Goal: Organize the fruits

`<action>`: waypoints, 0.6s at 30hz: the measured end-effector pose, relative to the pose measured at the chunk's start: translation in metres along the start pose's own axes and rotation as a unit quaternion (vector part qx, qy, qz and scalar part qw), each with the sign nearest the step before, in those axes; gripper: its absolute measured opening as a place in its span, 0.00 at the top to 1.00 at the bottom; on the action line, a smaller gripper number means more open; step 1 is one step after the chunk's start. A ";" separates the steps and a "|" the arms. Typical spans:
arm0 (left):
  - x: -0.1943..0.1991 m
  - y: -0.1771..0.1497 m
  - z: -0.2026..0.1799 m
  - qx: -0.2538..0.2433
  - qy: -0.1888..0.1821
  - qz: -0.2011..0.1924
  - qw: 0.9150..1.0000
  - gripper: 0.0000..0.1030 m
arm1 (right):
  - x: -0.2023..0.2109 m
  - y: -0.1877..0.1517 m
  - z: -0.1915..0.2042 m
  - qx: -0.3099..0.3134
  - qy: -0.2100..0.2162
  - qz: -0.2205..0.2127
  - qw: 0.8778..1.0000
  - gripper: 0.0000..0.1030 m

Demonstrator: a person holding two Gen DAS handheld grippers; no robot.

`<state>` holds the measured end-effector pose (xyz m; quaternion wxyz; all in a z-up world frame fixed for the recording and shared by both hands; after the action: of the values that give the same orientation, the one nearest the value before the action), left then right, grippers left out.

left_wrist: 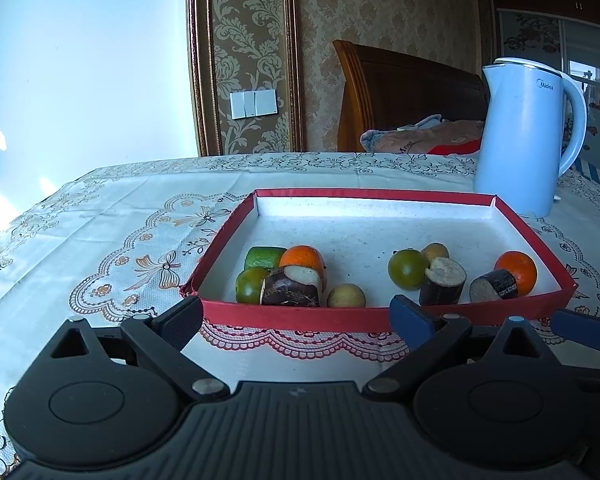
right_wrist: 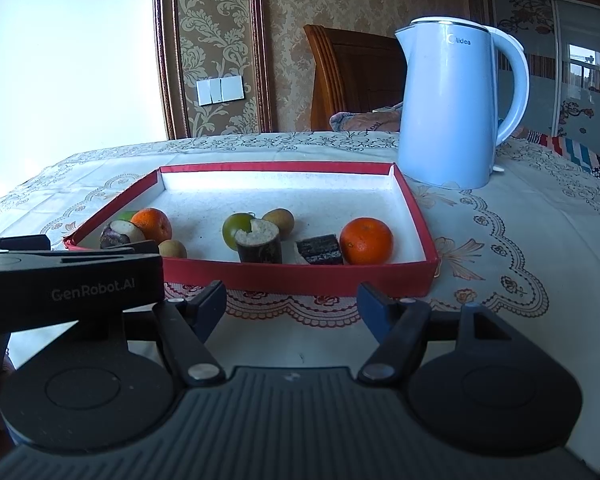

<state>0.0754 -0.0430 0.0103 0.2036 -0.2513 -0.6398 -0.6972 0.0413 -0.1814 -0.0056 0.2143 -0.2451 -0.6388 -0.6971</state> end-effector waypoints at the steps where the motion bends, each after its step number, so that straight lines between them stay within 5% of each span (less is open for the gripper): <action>1: 0.000 0.000 0.000 0.000 0.001 -0.001 1.000 0.03 | 0.000 0.000 0.000 0.000 0.000 0.000 1.000 0.31; 18: -0.001 0.000 0.000 0.000 0.005 0.000 1.000 0.03 | 0.000 -0.001 0.001 0.001 0.001 -0.002 1.000 0.31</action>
<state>0.0763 -0.0430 0.0099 0.2070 -0.2477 -0.6385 -0.6987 0.0413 -0.1803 -0.0064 0.2140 -0.2425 -0.6400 -0.6970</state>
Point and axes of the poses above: each gripper's, at about its wrist camera, not at the fingertips, and x roughly against the way its jaws point, z to its left, y to its top, the point moved 3 cm from there along -x, roughly the way its jaws point, and after that the axes turned 10 degrees about z, right-handed, at the moved point
